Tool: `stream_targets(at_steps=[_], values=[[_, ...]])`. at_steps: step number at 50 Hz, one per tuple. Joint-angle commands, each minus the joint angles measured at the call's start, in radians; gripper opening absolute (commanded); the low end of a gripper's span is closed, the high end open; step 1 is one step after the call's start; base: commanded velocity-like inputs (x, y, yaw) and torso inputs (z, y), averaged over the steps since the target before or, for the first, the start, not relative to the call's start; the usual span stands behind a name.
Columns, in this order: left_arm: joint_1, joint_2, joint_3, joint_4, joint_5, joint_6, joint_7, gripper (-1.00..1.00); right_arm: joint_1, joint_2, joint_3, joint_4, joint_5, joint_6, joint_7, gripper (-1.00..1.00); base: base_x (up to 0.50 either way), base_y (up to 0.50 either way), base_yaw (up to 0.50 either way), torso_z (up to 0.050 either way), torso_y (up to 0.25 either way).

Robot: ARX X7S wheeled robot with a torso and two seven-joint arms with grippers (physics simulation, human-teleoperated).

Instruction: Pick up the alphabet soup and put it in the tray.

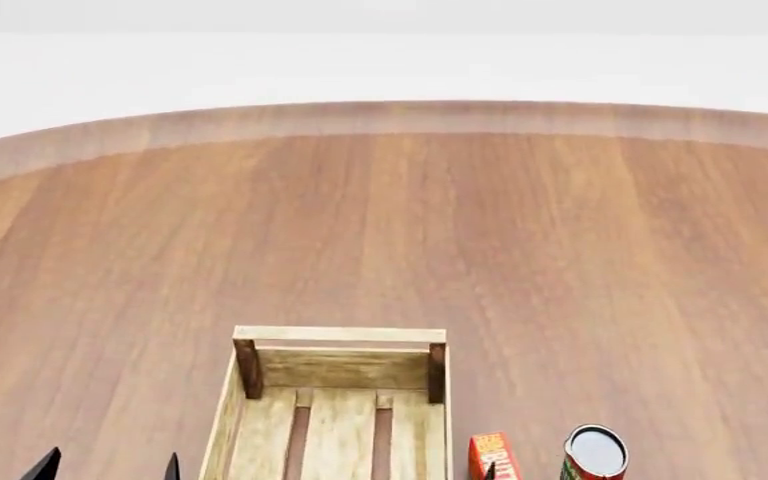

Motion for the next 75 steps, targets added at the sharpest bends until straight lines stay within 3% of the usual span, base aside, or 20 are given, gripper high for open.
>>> stream_targets(at_steps=[1, 20, 31, 63, 75], values=[[0.001, -0.007, 0.008, -0.002, -0.008, 0.001, -0.011, 1.0, -0.033, -0.009, 0.138, -0.174, 0.124, 0.292, 0.16, 1.0, 0.0, 0.0, 0.0, 0.0, 0.0], [0.0, -0.018, 0.026, 0.002, -0.021, -0.001, -0.019, 1.0, -0.124, -0.051, 0.356, -0.285, 0.121, 0.282, 0.427, 1.0, 0.0, 0.0, 0.0, 0.0, 0.0], [-0.005, -0.022, 0.033, -0.008, -0.028, 0.002, -0.025, 1.0, -0.177, -0.077, 0.412, -0.334, 0.135, 0.235, 0.516, 1.0, 0.0, 0.0, 0.0, 0.0, 0.0], [-0.003, -0.039, 0.052, -0.003, -0.046, 0.004, -0.042, 1.0, -0.236, -0.092, 0.464, -0.517, 0.289, 0.254, 0.754, 1.0, 0.0, 0.0, 0.0, 0.0, 0.0], [-0.003, -0.045, 0.058, 0.0, -0.052, 0.004, -0.048, 1.0, -0.248, -0.08, 0.43, -0.448, 0.325, 0.19, 0.755, 1.0, 0.0, 0.0, 0.0, 0.0, 0.0]])
